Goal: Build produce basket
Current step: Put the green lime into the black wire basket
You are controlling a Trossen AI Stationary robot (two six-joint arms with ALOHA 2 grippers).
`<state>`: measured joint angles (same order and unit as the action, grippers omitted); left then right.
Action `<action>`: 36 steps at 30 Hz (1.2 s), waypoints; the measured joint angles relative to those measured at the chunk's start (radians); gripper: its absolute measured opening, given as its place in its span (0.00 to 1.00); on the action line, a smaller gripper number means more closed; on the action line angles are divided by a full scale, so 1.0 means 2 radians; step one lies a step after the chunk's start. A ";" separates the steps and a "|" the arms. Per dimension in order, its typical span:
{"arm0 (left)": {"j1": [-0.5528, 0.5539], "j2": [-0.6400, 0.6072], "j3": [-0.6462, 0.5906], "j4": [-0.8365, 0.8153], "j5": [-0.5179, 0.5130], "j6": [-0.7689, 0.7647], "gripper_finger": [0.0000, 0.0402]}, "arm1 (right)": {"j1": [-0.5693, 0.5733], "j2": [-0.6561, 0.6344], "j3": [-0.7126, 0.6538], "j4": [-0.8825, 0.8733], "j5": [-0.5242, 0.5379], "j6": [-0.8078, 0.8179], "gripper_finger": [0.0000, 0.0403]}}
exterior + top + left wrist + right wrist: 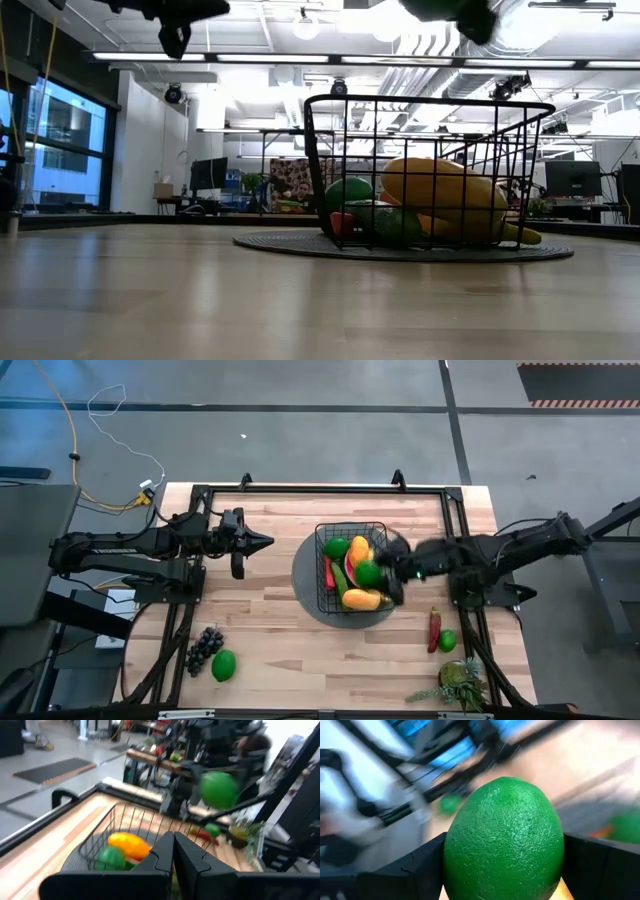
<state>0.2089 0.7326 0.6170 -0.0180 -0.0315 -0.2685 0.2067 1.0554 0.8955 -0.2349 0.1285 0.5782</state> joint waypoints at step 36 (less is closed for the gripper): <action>0.000 0.000 0.000 0.083 0.022 0.004 0.00 | -0.181 -0.083 -0.111 0.165 -0.073 -0.232 0.72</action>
<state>0.2089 0.7326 0.6170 0.1482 0.0132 -0.2613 -0.1562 0.8902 0.6743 0.0944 -0.0176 0.1138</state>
